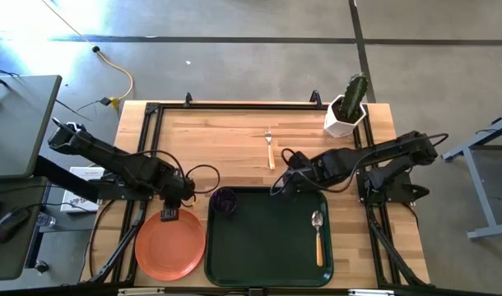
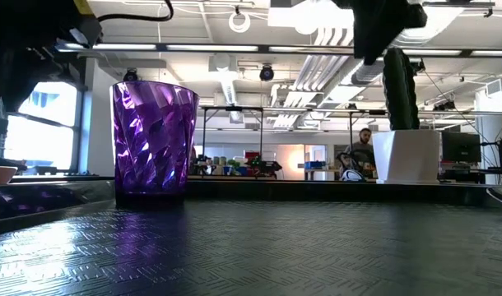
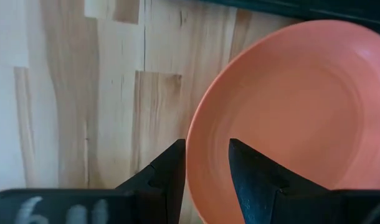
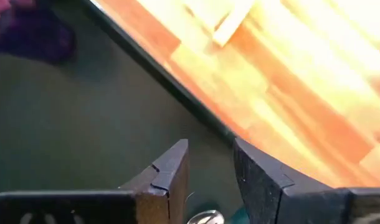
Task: Pick and place plate/cup/fork/spoon on tray
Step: Put the orange plate on the dark green tray
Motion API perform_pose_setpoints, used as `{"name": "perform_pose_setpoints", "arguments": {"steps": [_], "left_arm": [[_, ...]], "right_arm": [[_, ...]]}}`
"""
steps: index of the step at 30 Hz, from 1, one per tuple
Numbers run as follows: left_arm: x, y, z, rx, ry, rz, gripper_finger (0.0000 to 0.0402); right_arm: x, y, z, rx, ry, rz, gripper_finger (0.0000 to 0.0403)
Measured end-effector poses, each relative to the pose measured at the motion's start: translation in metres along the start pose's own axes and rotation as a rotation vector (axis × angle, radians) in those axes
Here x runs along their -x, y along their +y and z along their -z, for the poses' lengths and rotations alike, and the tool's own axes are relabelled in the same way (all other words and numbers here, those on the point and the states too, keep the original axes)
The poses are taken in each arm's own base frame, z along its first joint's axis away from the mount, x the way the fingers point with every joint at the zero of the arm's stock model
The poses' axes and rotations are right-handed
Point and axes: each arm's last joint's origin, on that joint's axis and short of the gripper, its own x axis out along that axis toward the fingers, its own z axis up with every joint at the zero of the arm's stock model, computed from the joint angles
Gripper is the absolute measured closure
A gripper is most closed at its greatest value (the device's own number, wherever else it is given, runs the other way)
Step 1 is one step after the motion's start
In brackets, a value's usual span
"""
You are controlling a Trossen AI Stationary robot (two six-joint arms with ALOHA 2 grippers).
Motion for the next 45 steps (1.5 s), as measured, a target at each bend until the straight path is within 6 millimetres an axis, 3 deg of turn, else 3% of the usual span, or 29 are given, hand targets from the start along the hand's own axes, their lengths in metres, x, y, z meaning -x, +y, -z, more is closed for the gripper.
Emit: {"name": "perform_pose_setpoints", "arguments": {"steps": [12, 19, 25, 40, 45], "left_arm": [[-0.025, -0.006, -0.014, 0.001, 0.055, 0.029, 0.0289], [-0.044, -0.007, -0.020, -0.018, 0.127, -0.013, 0.0289], [-0.046, -0.006, -0.020, -0.023, 0.143, -0.027, 0.0289], [-0.039, -0.001, 0.021, 0.145, 0.076, -0.014, 0.0289], [-0.045, 0.000, 0.030, 0.151, 0.078, -0.014, 0.0289]], "right_arm": [[0.051, -0.003, -0.021, 0.031, -0.168, -0.010, 0.0284], [0.057, -0.004, -0.024, 0.023, -0.175, -0.019, 0.0284], [0.057, -0.005, -0.023, 0.025, -0.168, -0.016, 0.0284], [0.056, -0.006, -0.023, 0.027, -0.161, -0.004, 0.0284], [0.056, -0.007, -0.024, 0.024, -0.162, -0.002, 0.0284]]}}
